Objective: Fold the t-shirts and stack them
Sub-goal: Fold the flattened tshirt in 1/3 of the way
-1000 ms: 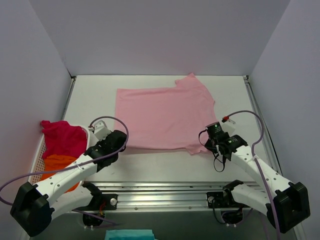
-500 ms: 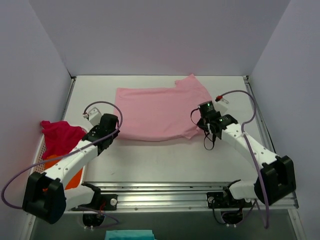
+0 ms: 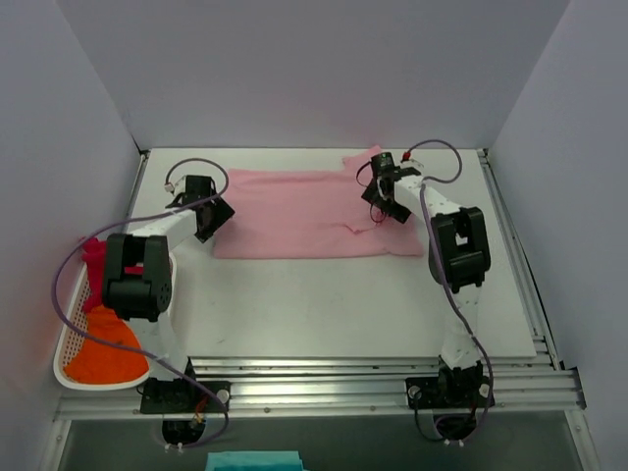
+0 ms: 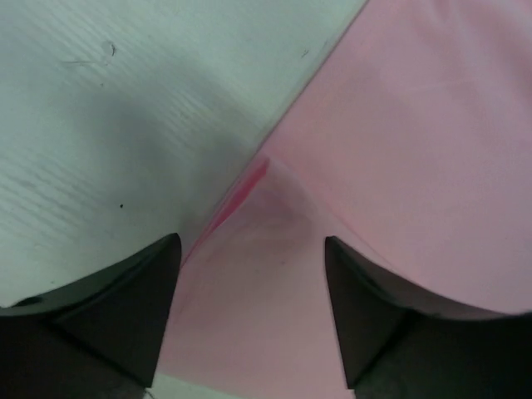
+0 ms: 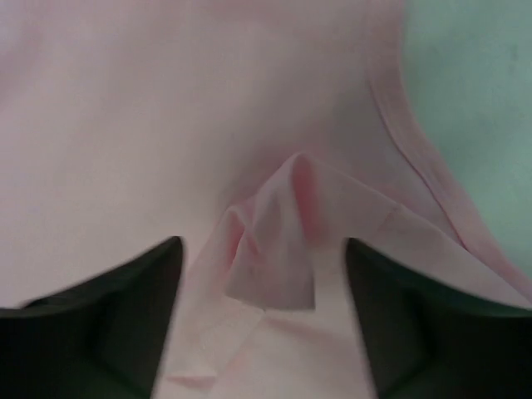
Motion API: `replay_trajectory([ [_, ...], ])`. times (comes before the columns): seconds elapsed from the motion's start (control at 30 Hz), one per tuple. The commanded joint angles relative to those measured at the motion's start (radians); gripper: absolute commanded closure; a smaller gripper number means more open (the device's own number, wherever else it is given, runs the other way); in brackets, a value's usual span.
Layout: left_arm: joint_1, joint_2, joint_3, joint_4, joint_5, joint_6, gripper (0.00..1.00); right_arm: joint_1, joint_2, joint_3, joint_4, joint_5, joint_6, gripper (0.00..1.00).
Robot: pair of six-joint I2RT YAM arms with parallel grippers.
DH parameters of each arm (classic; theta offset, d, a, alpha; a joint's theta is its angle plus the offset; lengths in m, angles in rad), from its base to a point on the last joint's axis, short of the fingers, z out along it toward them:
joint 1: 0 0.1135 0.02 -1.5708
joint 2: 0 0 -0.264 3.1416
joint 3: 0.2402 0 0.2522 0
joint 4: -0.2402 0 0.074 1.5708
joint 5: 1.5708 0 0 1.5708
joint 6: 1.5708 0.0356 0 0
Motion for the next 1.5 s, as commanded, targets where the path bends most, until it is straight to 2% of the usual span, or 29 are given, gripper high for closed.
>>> replay_trajectory([
  [0.0, 0.025, 0.093, 0.15, -0.03, 0.115, 0.039, 0.16, -0.006, 0.082, 0.182, -0.147, 0.054, -0.03, 0.0],
  [0.03, 0.029, 0.101, 0.164, -0.038, 0.124, 0.047, 0.04, -0.008, 0.092, 0.237, -0.161, 0.087, -0.032, 0.0],
  [0.23, 0.06, -0.012, 0.146, 0.0, 0.117, 0.057, 0.03, -0.008, 0.031, 0.308, -0.19, 0.179, -0.044, 0.0],
  [0.37, 0.06, -0.136, 0.083, 0.01, 0.071, 0.062, 0.03, 0.01, -0.136, 0.178, -0.116, 0.191, -0.033, 0.0],
  [0.47, 0.059, -0.227, 0.006, 0.037, 0.064, 0.064, 0.03, 0.038, -0.241, 0.003, -0.03, 0.158, -0.004, 0.0],
  [0.6, 0.059, -0.321, -0.081, 0.082, 0.07, 0.07, 0.03, 0.107, -0.304, -0.225, 0.079, 0.127, 0.031, 0.0],
  [0.7, 0.057, -0.339, -0.13, 0.106, 0.078, 0.074, 0.03, 0.127, -0.29, -0.287, 0.142, 0.108, 0.049, 0.03],
  [0.83, 0.059, -0.312, -0.141, 0.12, 0.092, 0.079, 0.05, 0.144, -0.224, -0.315, 0.19, 0.098, 0.06, 0.13],
  [1.07, 0.059, -0.269, -0.14, 0.148, 0.098, 0.088, 0.07, 0.113, -0.099, -0.255, 0.215, 0.067, 0.039, 0.2],
  [1.47, 0.059, -0.255, -0.141, 0.169, 0.095, 0.097, 0.09, 0.072, -0.014, -0.172, 0.228, 0.042, 0.007, 0.27],
])
